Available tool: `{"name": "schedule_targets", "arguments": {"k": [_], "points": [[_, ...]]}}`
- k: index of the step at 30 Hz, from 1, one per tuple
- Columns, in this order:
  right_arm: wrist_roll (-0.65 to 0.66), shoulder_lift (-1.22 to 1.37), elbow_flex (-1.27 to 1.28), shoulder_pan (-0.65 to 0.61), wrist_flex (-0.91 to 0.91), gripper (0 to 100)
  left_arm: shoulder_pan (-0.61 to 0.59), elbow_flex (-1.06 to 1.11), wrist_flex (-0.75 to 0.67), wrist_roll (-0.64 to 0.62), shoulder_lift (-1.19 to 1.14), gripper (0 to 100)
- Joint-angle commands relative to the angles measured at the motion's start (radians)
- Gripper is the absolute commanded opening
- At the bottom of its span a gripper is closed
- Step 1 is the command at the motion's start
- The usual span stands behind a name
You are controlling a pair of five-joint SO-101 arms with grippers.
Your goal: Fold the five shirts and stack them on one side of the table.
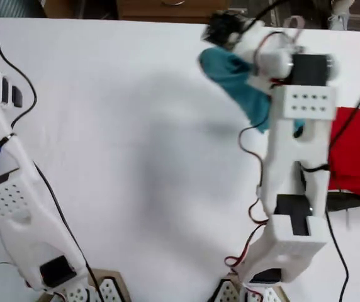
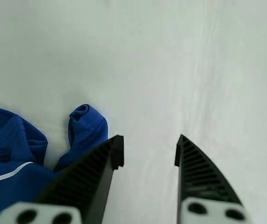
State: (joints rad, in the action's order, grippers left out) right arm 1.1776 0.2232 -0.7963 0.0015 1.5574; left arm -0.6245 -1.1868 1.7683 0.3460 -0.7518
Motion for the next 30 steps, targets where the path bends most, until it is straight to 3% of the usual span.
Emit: {"name": "schedule_targets", "arguments": {"k": [1,10,16,30], "points": [[-0.009,-0.076,-0.094,0.097,0.002,2.0,0.018,-0.002,-0.005,0.006,0.069,20],[-0.011,-0.071,-0.192,0.369,-0.007,2.0,0.103,-0.002,-0.005,0.006,0.069,20],[-0.006,-0.070,-0.190,0.539,-0.108,2.0,0.118,-0.002,-0.005,0.006,0.063,20],[0.017,0.077,-0.196,0.727,-0.234,2.0,0.114,-0.012,-0.005,0.008,-0.081,20]]}}
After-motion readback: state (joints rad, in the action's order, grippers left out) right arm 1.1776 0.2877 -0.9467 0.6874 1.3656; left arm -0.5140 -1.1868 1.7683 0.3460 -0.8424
